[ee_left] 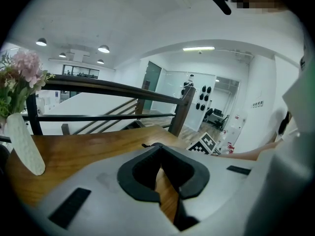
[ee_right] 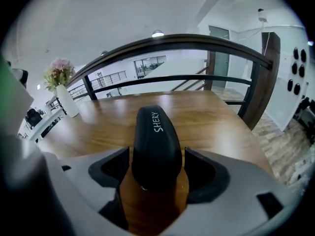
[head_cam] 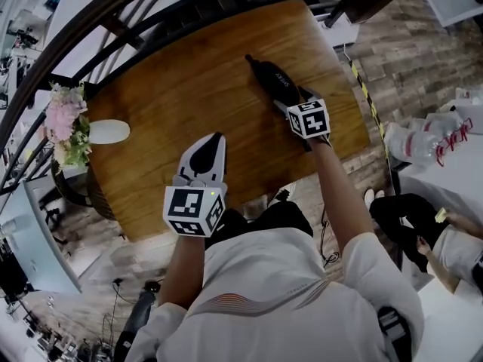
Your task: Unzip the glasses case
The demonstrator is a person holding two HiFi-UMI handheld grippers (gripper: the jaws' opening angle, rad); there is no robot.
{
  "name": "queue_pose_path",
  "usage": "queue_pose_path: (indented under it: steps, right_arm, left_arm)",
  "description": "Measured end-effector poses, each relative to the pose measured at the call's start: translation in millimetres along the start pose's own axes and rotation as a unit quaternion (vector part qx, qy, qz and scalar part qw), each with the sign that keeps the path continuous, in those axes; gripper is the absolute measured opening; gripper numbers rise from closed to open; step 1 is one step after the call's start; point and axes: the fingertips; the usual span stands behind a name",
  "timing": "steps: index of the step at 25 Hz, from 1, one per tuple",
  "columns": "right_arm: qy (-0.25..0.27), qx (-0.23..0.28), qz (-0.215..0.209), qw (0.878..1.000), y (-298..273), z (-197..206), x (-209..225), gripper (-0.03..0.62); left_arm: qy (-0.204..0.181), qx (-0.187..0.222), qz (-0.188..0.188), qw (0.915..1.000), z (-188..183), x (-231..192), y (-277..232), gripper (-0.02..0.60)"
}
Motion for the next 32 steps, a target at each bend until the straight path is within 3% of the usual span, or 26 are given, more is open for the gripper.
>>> queue_pose_path:
  steps: [6,13,22,32]
  right_arm:
    - [-0.007,0.018,0.006,1.000,1.6,-3.5,1.4,0.359]
    - [-0.005,0.069,0.026,0.997,47.5,-0.5,1.7,0.334]
    - [-0.016,0.162,0.044,0.986,161.4,3.7,3.4,0.333]
    - [-0.022,0.279,0.070,0.957,305.9,-2.1,12.6,0.333]
  left_arm:
    - [-0.003,0.000,0.008,1.0000,-2.0,3.5,-0.8,0.019]
    - [-0.017,0.008,0.023,0.9996,-14.0,16.2,1.8,0.018]
    - [-0.051,0.028,0.050,0.9970,-43.4,53.2,3.5,0.018]
    - [-0.081,0.077,0.082,0.9904,-89.3,110.4,14.1,0.018]
Point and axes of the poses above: the fingertips, and each gripper's own axes: y backward along the fingers, x to its right, z out of its underside, and after that the axes turned 15 degrees about -x, right-handed
